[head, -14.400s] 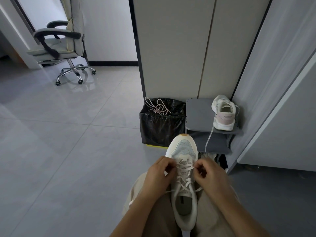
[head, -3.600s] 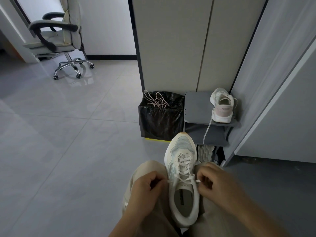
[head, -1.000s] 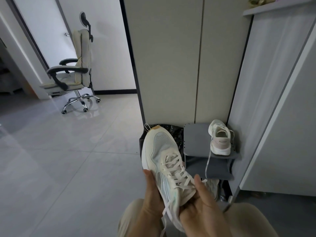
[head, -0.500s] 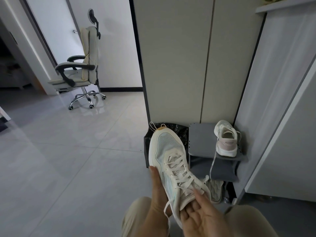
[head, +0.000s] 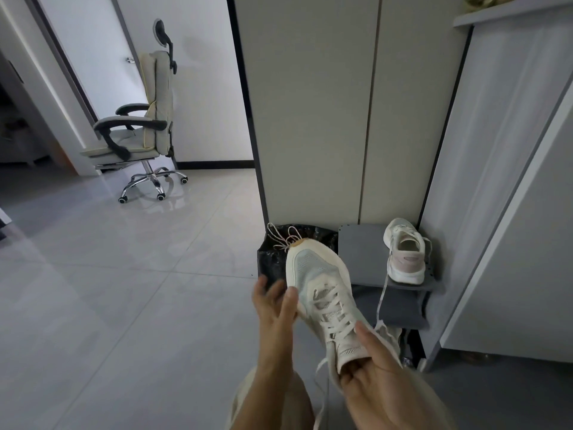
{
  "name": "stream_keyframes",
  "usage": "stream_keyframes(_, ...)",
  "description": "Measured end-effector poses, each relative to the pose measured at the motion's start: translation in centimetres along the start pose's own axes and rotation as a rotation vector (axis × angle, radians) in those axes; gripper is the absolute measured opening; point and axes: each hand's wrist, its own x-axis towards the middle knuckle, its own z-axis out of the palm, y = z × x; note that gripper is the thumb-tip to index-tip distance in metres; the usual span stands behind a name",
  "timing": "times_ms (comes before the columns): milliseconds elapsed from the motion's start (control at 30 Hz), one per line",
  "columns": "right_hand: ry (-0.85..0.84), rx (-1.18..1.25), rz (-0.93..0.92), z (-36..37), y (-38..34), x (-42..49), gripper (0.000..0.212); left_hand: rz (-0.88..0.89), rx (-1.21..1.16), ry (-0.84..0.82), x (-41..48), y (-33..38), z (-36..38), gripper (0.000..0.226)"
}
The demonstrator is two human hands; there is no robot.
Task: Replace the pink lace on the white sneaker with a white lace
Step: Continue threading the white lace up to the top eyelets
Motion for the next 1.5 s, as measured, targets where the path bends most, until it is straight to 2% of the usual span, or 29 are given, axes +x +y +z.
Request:
stream_keyframes(33, 0.036, -0.042, -0.025, -0.2, 0.0, 0.2, 0.033, -0.030, 0.096, -0.027, 1.1, 0.7, 3.3, 0.093)
stream_keyframes(67, 0.036, -0.041, -0.023, -0.5, 0.1, 0.5, 0.036, -0.025, 0.125, -0.061, 1.4, 0.6, 3.4, 0.098)
stream_keyframes(100, 0.002, -0.039, -0.029, -0.4, 0.1, 0.4, 0.042, -0.021, 0.176, -0.112, 2.0, 0.6, 4.1, 0.094)
stream_keyframes(200, -0.056, -0.041, -0.047, -0.3, 0.3, 0.1, 0.049, -0.043, 0.093, -0.117, 2.0, -0.2, 4.2, 0.063)
stream_keyframes(267, -0.083, -0.009, -0.019, -0.3, 0.4, 0.0, 0.074, -0.060, 0.026, -0.077, 2.2, -0.7, 4.7, 0.047)
stream_keyframes(467, 0.026, 0.046, -0.025, -1.3, 1.0, 0.9, 0.115, -0.161, -0.061, -0.030, 2.9, -1.2, 4.8, 0.037)
stream_keyframes(500, 0.026, 0.047, -0.031, -1.3, 1.0, 1.0, 0.110, -0.157, -0.050, -0.032, 3.0, -1.2, 4.8, 0.038)
stream_keyframes(567, 0.022, 0.035, -0.030, -0.9, 1.0, 0.8, 0.085, -0.165, -0.043, -0.034, 3.2, -1.1, 4.8, 0.036)
stream_keyframes(700, -0.032, 0.037, -0.004, -1.1, 1.3, 1.0, 0.078, -0.133, 0.018, -0.014, 3.5, -1.3, 4.5, 0.032)
stream_keyframes(733, -0.045, 0.025, 0.012, -1.1, 1.4, 1.0, 0.082, -0.108, 0.047, -0.011, 3.5, -1.3, 4.5, 0.034)
stream_keyframes(800, -0.098, 0.016, 0.066, -1.1, 1.3, 1.2, 0.107, -0.027, 0.089, -0.027, 3.5, -1.1, 4.6, 0.039)
stream_keyframes(833, -0.137, 0.020, 0.092, -1.2, 1.0, 1.2, 0.112, 0.010, 0.110, -0.037, 3.5, -0.9, 4.7, 0.042)
stream_keyframes(967, -0.234, 0.052, 0.164, -1.4, -0.2, 1.5, 0.108, 0.036, 0.164, -0.093, 3.6, -0.7, 5.1, 0.073)
stream_keyframes(1000, -0.237, 0.074, 0.177, -1.5, -0.2, 1.6, 0.108, 0.024, 0.162, -0.103, 3.5, -0.7, 5.2, 0.070)
stream_keyframes(1133, -0.231, 0.073, 0.124, -1.6, 0.2, 2.0, 0.094, -0.049, 0.104, -0.076, 3.6, -1.0, 5.5, 0.038)
stream_keyframes(1233, -0.202, 0.112, 0.128, -2.1, 0.5, 2.6, 0.098, -0.070, 0.108, -0.060, 3.7, -1.0, 5.4, 0.026)
stream_keyframes(1367, -0.193, 0.153, 0.128, -2.6, 0.5, 3.3, 0.106, -0.072, 0.109, -0.045, 4.0, -0.6, 5.4, 0.026)
stream_keyframes(1500, -0.194, 0.150, 0.137, -3.2, 0.0, 3.5, 0.094, -0.080, 0.155, -0.053, 4.3, -0.3, 5.5, 0.027)
